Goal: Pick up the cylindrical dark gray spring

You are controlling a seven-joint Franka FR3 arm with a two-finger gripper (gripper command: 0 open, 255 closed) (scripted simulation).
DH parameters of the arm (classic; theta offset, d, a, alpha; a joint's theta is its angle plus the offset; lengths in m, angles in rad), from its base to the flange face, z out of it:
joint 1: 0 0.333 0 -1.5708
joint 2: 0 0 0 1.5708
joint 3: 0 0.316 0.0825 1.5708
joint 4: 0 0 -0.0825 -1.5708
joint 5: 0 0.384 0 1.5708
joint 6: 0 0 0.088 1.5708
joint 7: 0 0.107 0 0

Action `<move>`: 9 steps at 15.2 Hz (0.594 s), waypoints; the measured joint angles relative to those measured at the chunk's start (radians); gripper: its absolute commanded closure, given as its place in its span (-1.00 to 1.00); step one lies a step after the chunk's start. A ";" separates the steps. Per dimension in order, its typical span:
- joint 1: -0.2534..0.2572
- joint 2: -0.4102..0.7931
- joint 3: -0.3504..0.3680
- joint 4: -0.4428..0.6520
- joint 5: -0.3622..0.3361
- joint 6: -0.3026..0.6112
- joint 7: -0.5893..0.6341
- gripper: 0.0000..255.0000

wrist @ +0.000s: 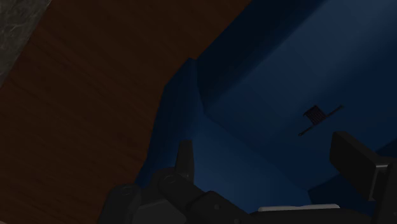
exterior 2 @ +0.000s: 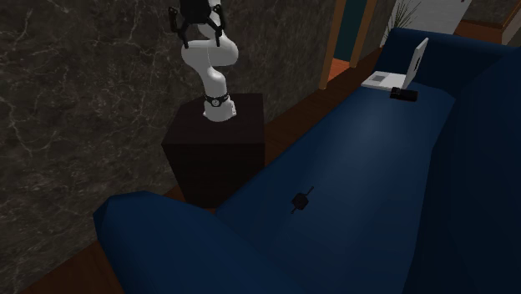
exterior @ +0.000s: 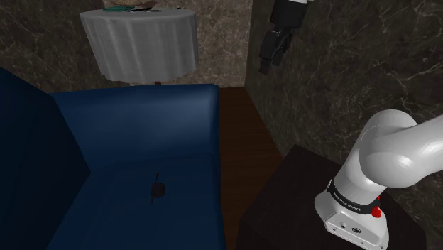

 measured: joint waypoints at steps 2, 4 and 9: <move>0.001 0.007 0.007 -0.008 0.003 0.015 0.005 -1.00; 0.006 0.022 0.028 -0.036 0.011 0.058 0.023 -1.00; 0.020 0.132 0.111 -0.070 0.038 0.205 0.093 -1.00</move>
